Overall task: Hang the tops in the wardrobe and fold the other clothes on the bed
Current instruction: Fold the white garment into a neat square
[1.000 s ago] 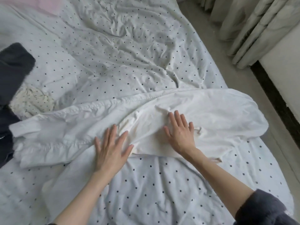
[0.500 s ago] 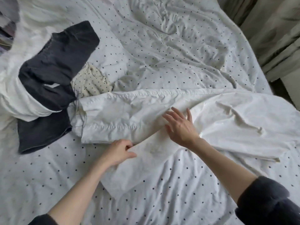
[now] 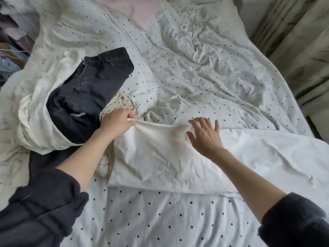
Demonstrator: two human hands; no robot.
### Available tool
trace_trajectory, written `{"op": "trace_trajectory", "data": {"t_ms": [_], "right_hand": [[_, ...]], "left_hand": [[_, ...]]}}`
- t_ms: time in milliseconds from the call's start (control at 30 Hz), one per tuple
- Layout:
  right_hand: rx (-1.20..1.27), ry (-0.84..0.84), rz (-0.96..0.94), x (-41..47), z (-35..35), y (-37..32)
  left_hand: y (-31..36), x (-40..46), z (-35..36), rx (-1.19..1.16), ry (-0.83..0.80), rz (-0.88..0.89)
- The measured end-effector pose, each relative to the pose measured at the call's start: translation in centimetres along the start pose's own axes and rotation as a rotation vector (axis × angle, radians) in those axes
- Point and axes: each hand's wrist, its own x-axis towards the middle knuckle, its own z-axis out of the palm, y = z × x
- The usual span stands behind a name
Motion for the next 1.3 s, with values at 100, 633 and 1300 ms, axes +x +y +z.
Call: {"op": "trace_trajectory", "data": {"t_ms": [100, 633, 1300], "right_hand": [[0.029, 0.012, -0.075, -1.7, 1.9, -1.9], [-0.143, -0.104, -0.257, 2.6, 9.4, -11.2], [0.000, -0.124, -0.314, -5.2, 8.6, -9.8]], "left_hand": [[-2.2, -0.4, 2.2, -0.244, 0.121, -0.087], [-5.4, -6.7, 10.9, -0.321, 0.195, -0.388], [-5.8, -11.2, 7.1, -0.780, 0.194, -0.199]]}}
